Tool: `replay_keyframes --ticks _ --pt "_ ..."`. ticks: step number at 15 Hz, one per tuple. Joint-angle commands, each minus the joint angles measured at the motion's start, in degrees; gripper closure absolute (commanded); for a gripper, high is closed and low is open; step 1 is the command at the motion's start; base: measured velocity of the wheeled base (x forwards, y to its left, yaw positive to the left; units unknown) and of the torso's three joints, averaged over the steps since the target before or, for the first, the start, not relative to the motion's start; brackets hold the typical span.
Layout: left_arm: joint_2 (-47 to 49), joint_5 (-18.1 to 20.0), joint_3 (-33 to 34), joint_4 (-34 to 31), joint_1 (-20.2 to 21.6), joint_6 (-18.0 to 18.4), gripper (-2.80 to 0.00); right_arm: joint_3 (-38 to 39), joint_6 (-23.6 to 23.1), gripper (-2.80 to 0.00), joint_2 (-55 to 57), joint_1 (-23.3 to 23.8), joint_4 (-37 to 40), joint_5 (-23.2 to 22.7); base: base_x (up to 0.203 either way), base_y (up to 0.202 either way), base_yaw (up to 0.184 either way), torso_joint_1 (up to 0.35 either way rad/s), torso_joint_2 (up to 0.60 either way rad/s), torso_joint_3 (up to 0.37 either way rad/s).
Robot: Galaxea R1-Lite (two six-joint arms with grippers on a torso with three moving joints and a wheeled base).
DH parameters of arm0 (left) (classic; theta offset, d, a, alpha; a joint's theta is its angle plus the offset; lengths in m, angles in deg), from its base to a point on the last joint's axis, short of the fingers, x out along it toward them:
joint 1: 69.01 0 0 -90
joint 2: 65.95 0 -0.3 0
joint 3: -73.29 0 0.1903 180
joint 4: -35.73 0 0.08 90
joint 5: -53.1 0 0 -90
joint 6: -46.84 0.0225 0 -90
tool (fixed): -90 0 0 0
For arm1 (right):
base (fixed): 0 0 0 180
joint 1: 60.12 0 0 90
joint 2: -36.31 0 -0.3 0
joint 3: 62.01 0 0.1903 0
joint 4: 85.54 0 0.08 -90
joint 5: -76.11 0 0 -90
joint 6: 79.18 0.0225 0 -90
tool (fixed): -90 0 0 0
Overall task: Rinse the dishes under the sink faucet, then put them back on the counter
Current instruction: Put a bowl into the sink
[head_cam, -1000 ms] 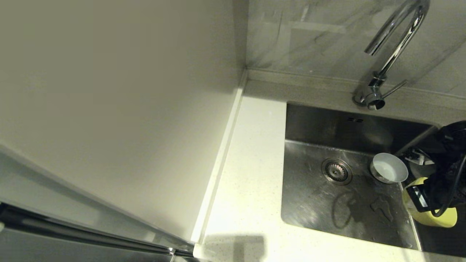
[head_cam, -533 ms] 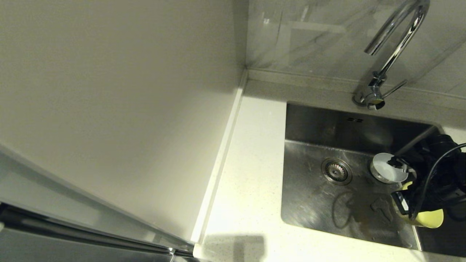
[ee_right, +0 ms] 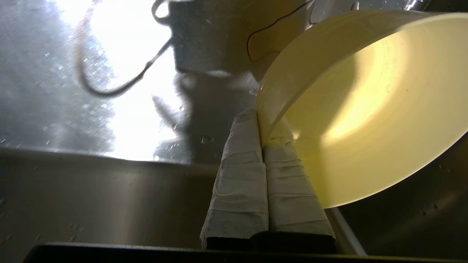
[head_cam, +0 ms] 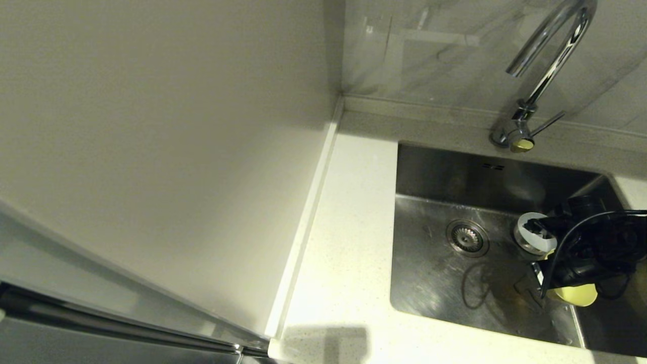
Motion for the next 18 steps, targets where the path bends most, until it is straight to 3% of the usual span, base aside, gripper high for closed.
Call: replay_keyframes --ticks 1,2,7,10,15,18 --pt "0.0 0.0 0.2 0.0 0.0 0.0 0.00 -1.3 -0.1 0.00 3.1 0.6 0.0 0.2 0.000 0.000 0.000 0.000 0.00 0.000" --pt "0.0 0.0 0.2 0.0 0.0 0.0 0.00 -1.9 -0.1 -2.80 3.8 0.7 0.0 0.9 0.000 0.000 0.000 0.000 0.00 0.000" --pt "0.0 0.0 0.2 0.0 0.0 0.0 0.00 -6.1 -0.1 -2.80 6.8 2.5 -0.1 1.3 0.000 0.000 0.000 0.000 0.00 0.000" --pt "0.0 0.0 0.2 0.0 0.0 0.0 0.00 -6.4 -0.3 -2.80 2.5 3.0 0.0 1.2 0.000 0.000 0.000 0.000 0.00 0.000" --pt "0.0 0.0 0.2 0.0 0.0 0.0 0.00 -2.9 -0.7 -2.80 -21.0 4.6 1.1 -0.1 0.000 0.000 0.000 0.000 0.00 0.000" --pt "0.0 0.0 0.2 0.0 0.0 0.0 0.00 -2.0 -1.7 -2.80 -34.7 10.1 12.0 -7.7 0.000 0.000 0.000 0.000 0.00 0.000"
